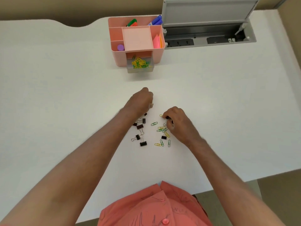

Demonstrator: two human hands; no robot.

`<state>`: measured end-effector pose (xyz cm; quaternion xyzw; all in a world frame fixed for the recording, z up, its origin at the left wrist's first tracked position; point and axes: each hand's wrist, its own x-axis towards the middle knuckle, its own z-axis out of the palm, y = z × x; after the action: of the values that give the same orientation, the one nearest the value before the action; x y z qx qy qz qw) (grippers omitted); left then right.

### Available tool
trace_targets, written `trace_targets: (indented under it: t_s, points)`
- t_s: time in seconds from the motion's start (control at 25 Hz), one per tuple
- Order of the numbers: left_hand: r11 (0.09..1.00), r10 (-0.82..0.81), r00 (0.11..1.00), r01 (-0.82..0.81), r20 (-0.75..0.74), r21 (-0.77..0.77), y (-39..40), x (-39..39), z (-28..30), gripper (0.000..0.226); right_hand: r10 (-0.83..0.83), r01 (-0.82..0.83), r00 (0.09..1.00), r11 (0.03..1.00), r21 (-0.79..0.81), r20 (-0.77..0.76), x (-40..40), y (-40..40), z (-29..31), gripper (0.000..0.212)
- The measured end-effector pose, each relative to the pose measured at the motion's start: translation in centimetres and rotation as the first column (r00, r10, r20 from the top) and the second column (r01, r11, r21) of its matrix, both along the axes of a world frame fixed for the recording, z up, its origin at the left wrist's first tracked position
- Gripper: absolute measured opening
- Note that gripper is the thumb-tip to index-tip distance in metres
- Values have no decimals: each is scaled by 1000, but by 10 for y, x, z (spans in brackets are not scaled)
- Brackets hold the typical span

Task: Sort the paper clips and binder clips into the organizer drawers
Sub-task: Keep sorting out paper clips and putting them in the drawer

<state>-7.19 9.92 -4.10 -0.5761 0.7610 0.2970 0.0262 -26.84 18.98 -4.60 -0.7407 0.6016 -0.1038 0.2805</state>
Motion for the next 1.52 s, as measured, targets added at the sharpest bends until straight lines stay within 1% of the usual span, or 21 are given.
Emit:
trace_targets:
  t_s: [0.08, 0.16, 0.28, 0.36, 0.4, 0.48, 0.52, 0.6, 0.68, 0.76, 0.84, 0.92, 1.0, 1.16, 1.24, 1.32, 1.36, 1.44, 1.52]
  points:
    - [1000, -23, 1000, 23, -11, -1, 0, 3, 1, 7, -95, 95, 994, 995, -5, 50, -7, -4, -1, 24]
    - [999, -39, 999, 38, -15, -20, 3, 3, 0, 4, -186, 186, 981, 982, 13, 50, -14, -7, -2, 22]
    - [997, -34, 999, 33, -27, -63, 9, 1, -6, 6, -258, 256, 965, 966, 39, 48, -13, -10, -1, 20]
    - [997, -10, 999, 7, -33, -76, 11, 1, -9, 8, -219, 219, 976, 976, -22, -9, -3, -7, 1, 18]
    - [997, 2, 999, -4, -34, -74, 12, 1, -10, 10, -178, 173, 980, 983, -68, -91, 3, -5, 0, 20]
    - [998, 14, 1000, -16, -26, -61, 13, 0, -13, 16, -139, 103, 954, 984, -144, -267, 14, 1, -3, 22]
    - [998, 14, 1000, -15, -10, -58, 14, -1, -13, 18, -149, 96, 936, 980, -177, -319, 19, 3, -3, 18]
    - [999, 6, 1000, -5, 25, -53, 16, -1, -12, 22, -169, 95, 914, 973, -211, -368, 25, 3, -3, 8]
    - [999, -1, 1000, 2, 17, -51, 20, -2, -10, 23, -147, 91, 913, 983, -162, -380, 28, 0, -3, 7]
    - [998, 10, 999, -13, -46, -66, 32, -4, -5, 21, -96, 67, 925, 994, -89, -369, 29, -5, -2, 10]
    - [996, 52, 991, -61, -120, -71, 52, -6, -3, 18, -42, 29, 931, 999, -42, -363, 26, -7, -1, 11]
    - [994, 104, 984, -107, -147, -17, 77, -7, -3, 16, -13, 5, 938, 1000, -25, -347, 20, -6, 0, 12]
    - [990, 139, 983, -138, -119, 17, 96, -9, -6, 17, 4, -10, 945, 1000, -16, -327, 15, -2, 0, 11]
    - [984, 155, 988, -156, -20, -90, 111, -15, -9, 25, 22, -34, 946, 999, -32, -323, 13, 7, 5, 8]
    - [978, 181, 984, -179, 5, -107, 110, -18, -7, 23, 22, -39, 946, 998, -43, -324, 13, 14, 8, 17]
    - [978, 185, 981, -177, 58, -113, 108, -19, -4, 15, 49, -68, 930, 997, -39, -364, 16, 20, 9, 26]
    - [980, 174, 981, -164, 87, -113, 107, -20, -2, 12, 57, -77, 919, 996, -38, -390, 18, 24, 8, 24]
    - [986, 143, 981, -131, 129, -103, 106, -23, 1, 13, 43, -66, 898, 997, -36, -438, 23, 28, 6, 10]
    - [991, 121, 982, -110, 144, -81, 103, -24, 1, 18, 23, -36, 877, 999, -17, -479, 30, 30, 5, 15]
